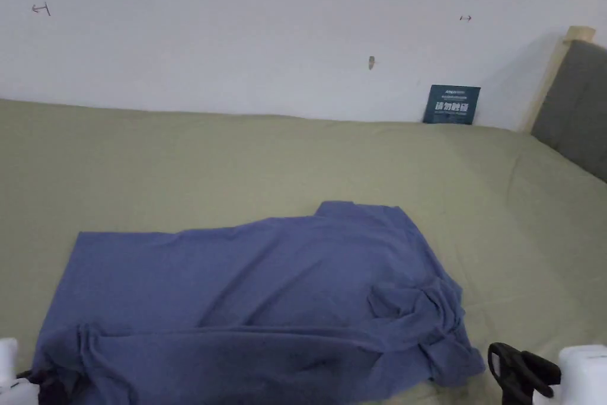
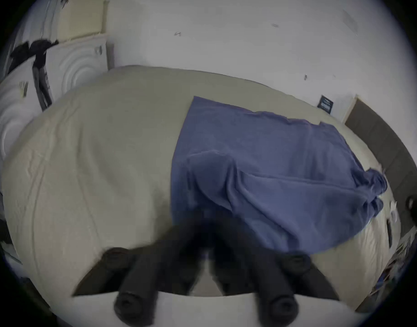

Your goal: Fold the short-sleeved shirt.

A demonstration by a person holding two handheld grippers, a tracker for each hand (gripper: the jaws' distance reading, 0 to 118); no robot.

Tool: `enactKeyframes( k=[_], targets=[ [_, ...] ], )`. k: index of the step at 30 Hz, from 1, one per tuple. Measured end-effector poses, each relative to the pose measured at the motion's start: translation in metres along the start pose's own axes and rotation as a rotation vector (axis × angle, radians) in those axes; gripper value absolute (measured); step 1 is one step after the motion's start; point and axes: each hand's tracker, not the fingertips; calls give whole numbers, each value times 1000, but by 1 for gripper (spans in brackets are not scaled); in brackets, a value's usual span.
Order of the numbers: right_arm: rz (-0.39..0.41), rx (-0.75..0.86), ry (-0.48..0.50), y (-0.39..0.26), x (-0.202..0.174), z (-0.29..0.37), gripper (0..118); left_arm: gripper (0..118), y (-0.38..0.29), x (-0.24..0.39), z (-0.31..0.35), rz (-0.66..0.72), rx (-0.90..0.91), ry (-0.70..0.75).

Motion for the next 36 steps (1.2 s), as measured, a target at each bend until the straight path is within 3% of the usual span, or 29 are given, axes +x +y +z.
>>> enactKeyframes(
  k=[1,3,4,5,8,13,14,15,16,17,22,26,36],
  targets=[
    [-20,-29,4,0,4,-11,7,1,-3,-4,-1,28,-6,-1],
    [-71,-68,12,-5,20,-34,85,1,-3,-12,-2,72,-25,-50],
    [-103,-126,10,-6,26,-49,108,1,-2,-14,-1,58,-18,-41],
    [-123,-209,11,-5,30,-63,111,1,-4,-13,-4,60,-20,-43],
    [-166,-275,64,-4,38,-93,109,1,-1,-15,0,65,-15,-48],
    [-153,-317,35,-6,36,-134,102,1,-4,-11,-7,38,-18,-55],
    [-147,-325,51,-12,40,-143,84,1,-4,-10,-7,33,-15,-58],
    [-139,-355,71,-12,41,-147,58,1,-4,-10,-6,30,-11,-64],
    [-105,-384,50,-12,39,-148,25,1,-3,-10,-6,30,-11,-65],
    [-45,-378,-5,-11,36,-146,5,1,-5,-12,-2,26,-3,-69],
    [-65,-309,38,-4,37,-106,5,1,-2,-17,10,5,23,-111],
    [-144,-295,69,-6,49,-87,5,1,-1,-24,18,32,33,-137],
    [-166,-266,80,7,49,-29,4,1,4,-55,63,103,15,-185]
  ],
)
